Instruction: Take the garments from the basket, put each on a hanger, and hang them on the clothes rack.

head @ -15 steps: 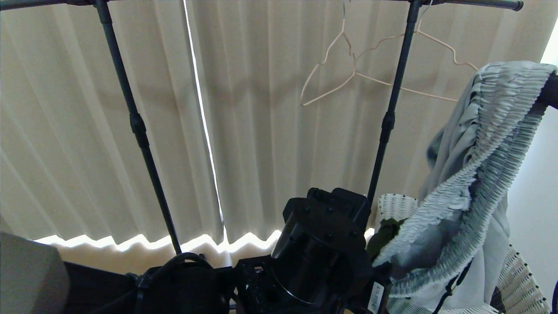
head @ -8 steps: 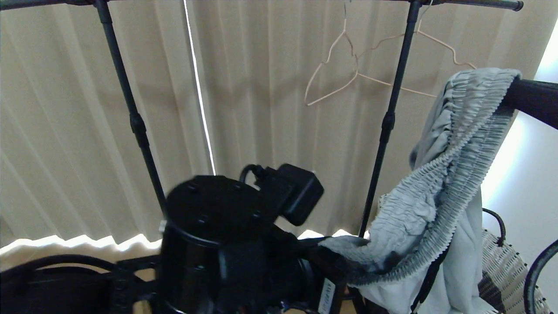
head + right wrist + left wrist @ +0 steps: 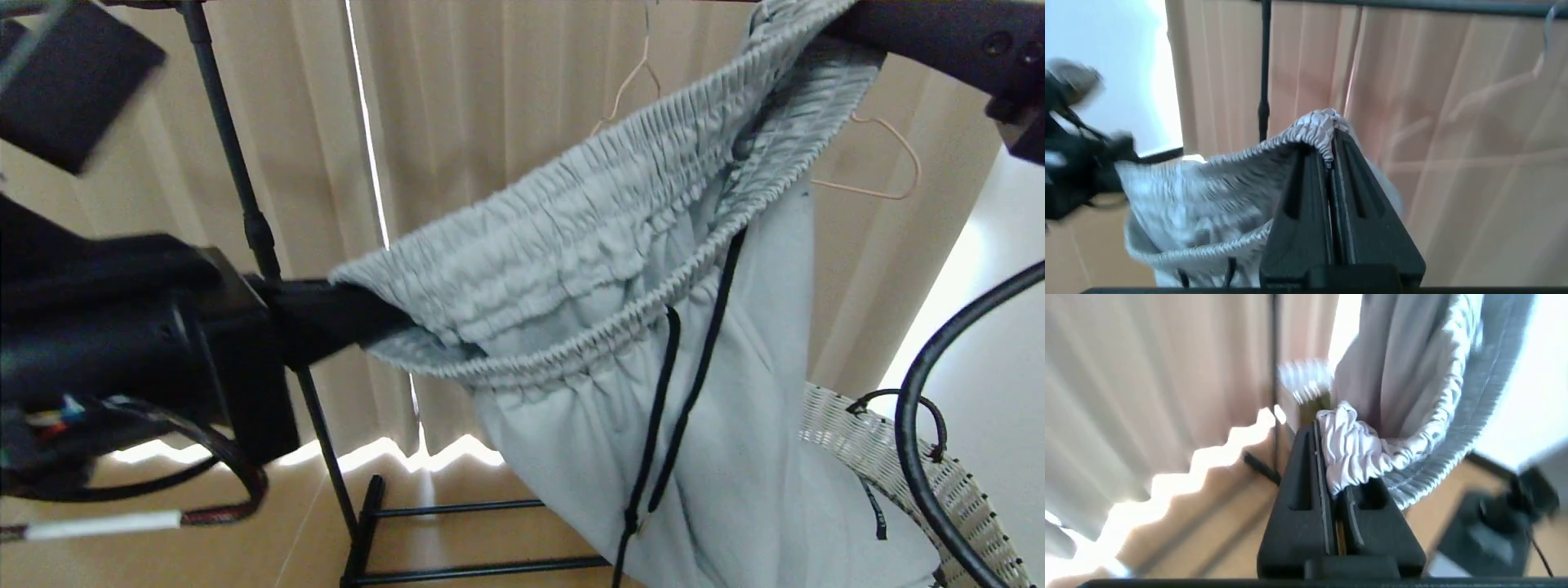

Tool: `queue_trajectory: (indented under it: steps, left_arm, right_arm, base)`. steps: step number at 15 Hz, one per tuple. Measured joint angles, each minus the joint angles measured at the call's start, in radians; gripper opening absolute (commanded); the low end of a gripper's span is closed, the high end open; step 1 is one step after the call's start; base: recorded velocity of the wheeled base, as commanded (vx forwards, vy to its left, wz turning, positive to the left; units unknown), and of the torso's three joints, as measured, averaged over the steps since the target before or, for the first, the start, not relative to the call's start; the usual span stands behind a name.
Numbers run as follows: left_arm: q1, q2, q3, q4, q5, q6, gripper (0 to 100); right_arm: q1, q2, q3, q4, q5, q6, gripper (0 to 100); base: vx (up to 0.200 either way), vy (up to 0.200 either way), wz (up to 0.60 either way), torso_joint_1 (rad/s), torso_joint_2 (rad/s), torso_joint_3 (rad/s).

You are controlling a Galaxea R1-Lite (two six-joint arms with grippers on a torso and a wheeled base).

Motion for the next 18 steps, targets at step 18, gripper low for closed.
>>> queue_trajectory:
  steps: [18]
  left_arm:
    - [0.214, 0.317, -0.407, 0.156, 0.108, 0.237, 0]
  right_arm:
    - [-0.21, 0.048, 0.143, -0.004, -0.071, -0.052, 0]
  base:
    - [0.0, 0.0, 0.0, 0.0, 0.0, 0.0]
